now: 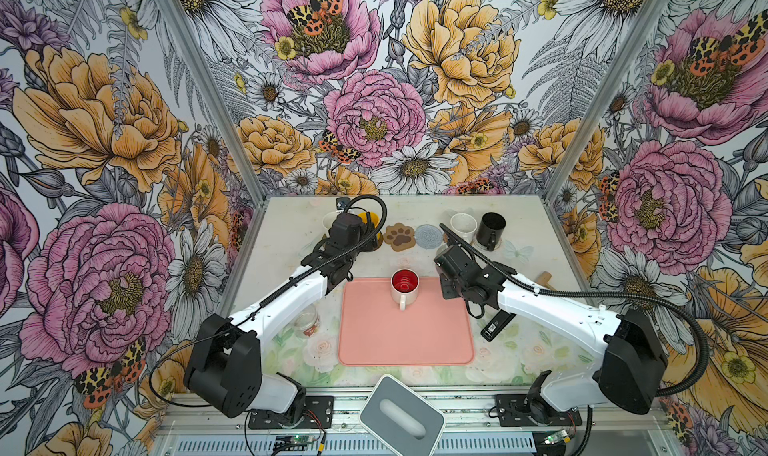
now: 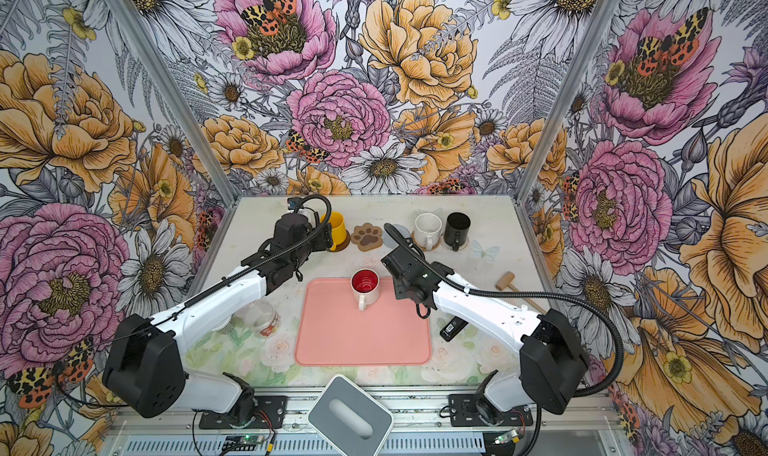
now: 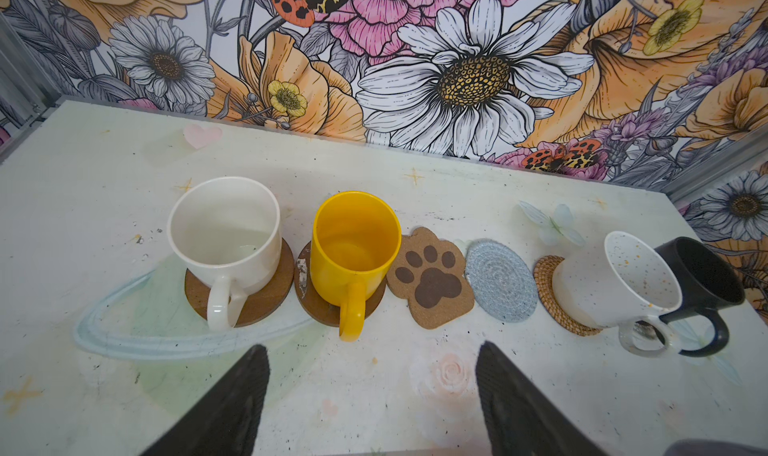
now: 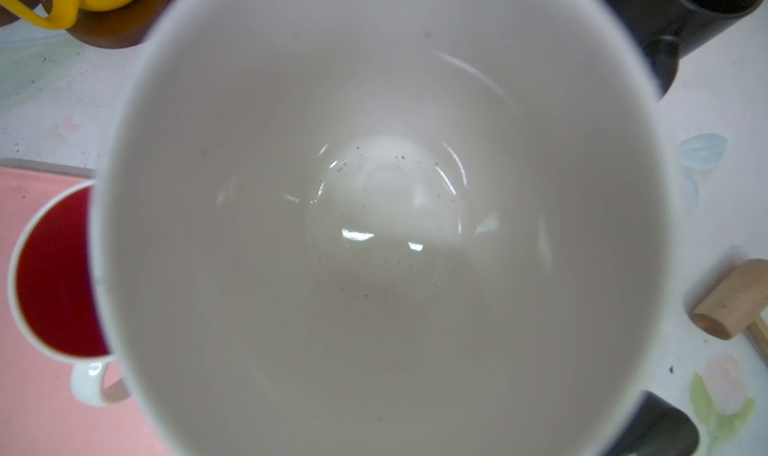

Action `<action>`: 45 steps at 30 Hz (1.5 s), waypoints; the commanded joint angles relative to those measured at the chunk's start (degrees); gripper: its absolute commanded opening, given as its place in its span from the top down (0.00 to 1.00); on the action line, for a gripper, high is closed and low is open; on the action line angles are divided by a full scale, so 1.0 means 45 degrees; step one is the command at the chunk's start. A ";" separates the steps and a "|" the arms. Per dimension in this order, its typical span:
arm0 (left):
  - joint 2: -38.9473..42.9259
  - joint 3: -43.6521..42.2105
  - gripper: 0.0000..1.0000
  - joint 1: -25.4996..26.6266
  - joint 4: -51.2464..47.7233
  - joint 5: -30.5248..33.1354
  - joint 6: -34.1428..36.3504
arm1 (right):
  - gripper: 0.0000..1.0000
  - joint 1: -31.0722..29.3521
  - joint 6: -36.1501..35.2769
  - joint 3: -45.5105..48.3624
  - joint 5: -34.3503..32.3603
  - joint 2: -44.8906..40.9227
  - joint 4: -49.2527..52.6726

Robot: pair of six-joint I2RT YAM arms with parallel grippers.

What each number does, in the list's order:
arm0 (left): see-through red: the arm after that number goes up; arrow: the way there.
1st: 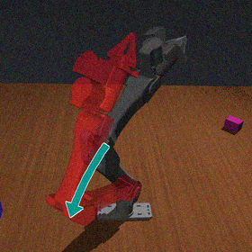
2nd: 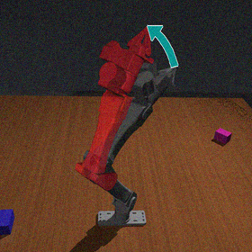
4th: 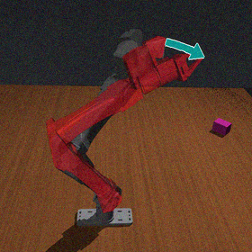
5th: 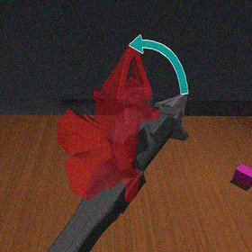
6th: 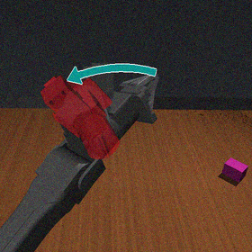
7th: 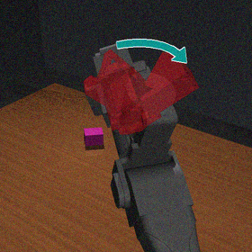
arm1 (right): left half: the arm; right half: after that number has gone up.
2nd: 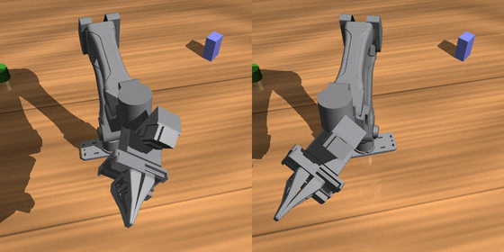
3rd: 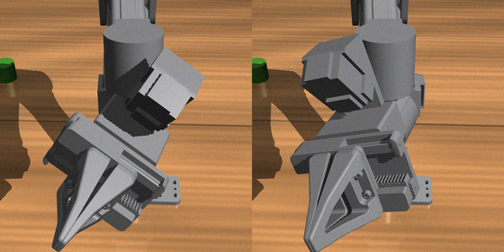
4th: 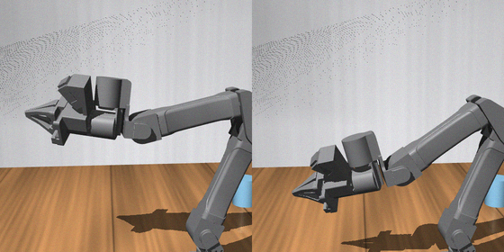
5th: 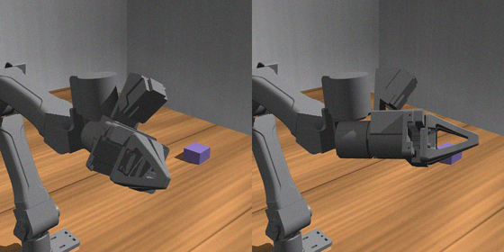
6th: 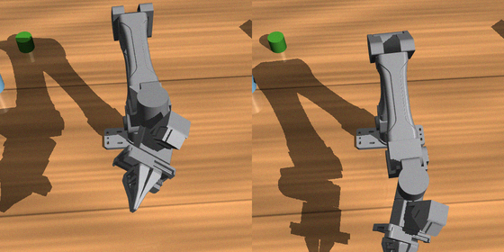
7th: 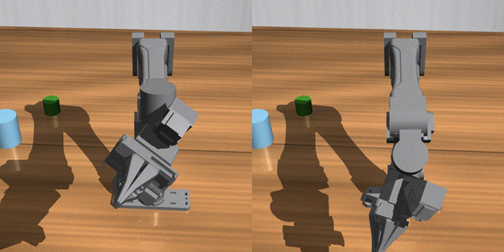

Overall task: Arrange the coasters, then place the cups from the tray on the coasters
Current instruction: 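Lift the lilac mug with the right gripper toward the blue knit coaster, then lower the lilac mug onto the blue knit coaster beside the yellow mug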

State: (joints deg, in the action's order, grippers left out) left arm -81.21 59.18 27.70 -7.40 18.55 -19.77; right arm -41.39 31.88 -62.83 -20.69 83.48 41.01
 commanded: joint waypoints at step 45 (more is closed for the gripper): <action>0.0234 -0.0612 0.20 -0.0902 0.0551 -0.0488 -0.0334 | 1.00 0.3371 -0.2134 -0.8556 0.3110 0.8110 -0.1478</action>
State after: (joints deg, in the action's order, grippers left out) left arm -81.21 57.30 24.23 -6.11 17.23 -20.64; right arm -26.57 22.81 -98.08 -6.48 120.09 37.45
